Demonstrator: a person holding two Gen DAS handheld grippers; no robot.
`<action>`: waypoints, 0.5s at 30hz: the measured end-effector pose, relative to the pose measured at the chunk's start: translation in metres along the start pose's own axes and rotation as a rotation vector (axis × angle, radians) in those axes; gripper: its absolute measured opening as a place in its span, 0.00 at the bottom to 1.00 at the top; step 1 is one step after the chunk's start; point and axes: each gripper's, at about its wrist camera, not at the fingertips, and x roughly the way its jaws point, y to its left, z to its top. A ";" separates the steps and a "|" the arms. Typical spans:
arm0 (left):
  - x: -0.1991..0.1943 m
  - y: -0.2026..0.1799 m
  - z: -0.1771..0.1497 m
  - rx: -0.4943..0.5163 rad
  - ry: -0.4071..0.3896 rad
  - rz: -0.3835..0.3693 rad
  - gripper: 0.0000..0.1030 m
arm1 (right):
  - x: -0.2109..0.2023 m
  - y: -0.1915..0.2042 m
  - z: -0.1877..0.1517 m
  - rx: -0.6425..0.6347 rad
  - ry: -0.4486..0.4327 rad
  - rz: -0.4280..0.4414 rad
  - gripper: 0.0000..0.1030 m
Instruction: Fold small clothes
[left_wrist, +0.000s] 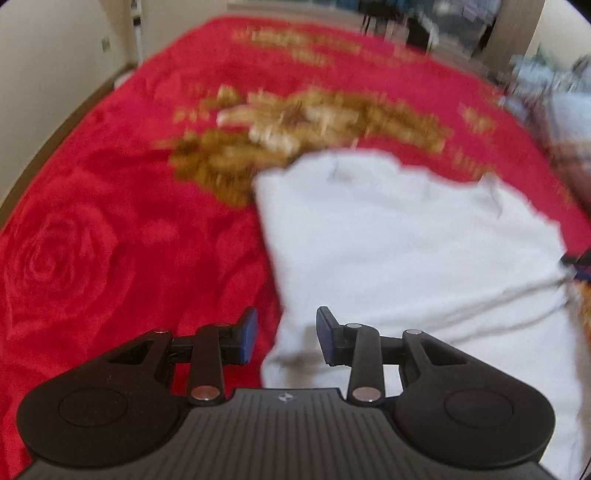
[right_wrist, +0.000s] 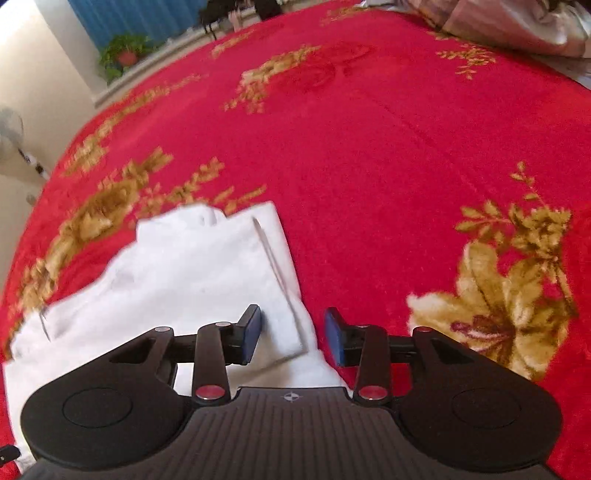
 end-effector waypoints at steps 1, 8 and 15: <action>0.001 0.002 -0.002 -0.010 -0.006 -0.008 0.39 | 0.001 0.001 0.000 -0.014 0.002 0.005 0.39; -0.021 -0.015 -0.017 0.069 -0.051 0.079 0.41 | -0.024 0.004 -0.010 -0.092 -0.056 -0.039 0.41; -0.112 -0.046 -0.047 0.071 -0.256 0.069 0.41 | -0.136 0.005 -0.033 -0.232 -0.271 0.111 0.41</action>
